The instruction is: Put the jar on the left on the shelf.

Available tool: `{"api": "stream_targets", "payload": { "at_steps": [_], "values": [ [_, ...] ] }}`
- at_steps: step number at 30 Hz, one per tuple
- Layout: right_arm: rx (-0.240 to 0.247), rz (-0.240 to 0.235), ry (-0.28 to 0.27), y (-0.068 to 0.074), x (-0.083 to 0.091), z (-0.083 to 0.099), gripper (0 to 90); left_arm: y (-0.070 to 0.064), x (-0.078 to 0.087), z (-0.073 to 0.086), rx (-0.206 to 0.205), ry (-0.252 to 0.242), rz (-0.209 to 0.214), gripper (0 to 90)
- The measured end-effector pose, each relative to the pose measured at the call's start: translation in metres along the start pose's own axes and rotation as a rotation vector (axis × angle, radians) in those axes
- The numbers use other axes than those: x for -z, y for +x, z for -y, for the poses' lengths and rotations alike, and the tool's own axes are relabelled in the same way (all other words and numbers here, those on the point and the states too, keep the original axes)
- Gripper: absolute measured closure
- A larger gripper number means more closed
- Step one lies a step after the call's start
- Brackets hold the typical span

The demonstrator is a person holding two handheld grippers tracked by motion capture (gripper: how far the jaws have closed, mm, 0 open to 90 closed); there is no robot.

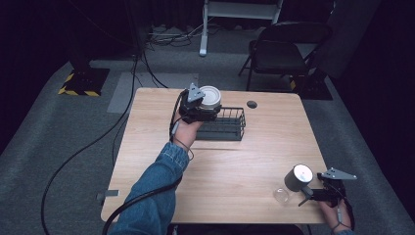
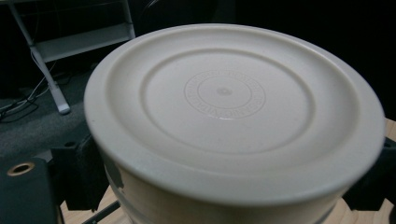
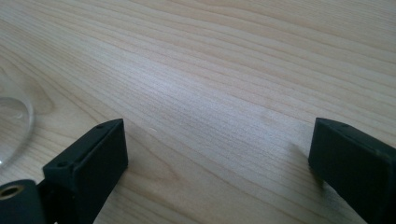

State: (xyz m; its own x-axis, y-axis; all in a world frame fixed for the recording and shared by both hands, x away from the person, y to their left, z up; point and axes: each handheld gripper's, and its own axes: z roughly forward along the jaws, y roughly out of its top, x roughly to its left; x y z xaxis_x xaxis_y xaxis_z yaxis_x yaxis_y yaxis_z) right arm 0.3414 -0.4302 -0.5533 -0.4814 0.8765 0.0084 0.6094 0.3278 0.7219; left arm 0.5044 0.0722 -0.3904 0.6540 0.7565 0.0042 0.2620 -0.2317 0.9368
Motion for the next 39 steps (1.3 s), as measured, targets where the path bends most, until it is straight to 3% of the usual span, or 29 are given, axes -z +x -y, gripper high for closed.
{"api": "stream_targets", "payload": {
  "at_steps": [7, 11, 19, 39],
  "values": [
    [0.000, 0.000, 0.000, 0.000, 0.000, 0.000, 4.6, 0.011, -0.011, 0.009, 0.012, 0.017, -0.025, 9.5],
    [0.000, 0.000, 0.000, 0.000, 0.000, 0.000, 4.6, 0.018, -0.016, 0.017, 0.054, 0.024, -0.026, 9.6],
    [0.000, 0.000, 0.000, 0.000, 0.000, 0.000, 4.6, 0.021, -0.026, 0.026, 0.008, 0.048, -0.051, 9.6],
    [0.000, 0.000, 0.000, 0.000, 0.000, 0.000, 4.7, 0.025, -0.046, 0.046, 0.034, 0.101, -0.044, 9.6]
  ]
}}
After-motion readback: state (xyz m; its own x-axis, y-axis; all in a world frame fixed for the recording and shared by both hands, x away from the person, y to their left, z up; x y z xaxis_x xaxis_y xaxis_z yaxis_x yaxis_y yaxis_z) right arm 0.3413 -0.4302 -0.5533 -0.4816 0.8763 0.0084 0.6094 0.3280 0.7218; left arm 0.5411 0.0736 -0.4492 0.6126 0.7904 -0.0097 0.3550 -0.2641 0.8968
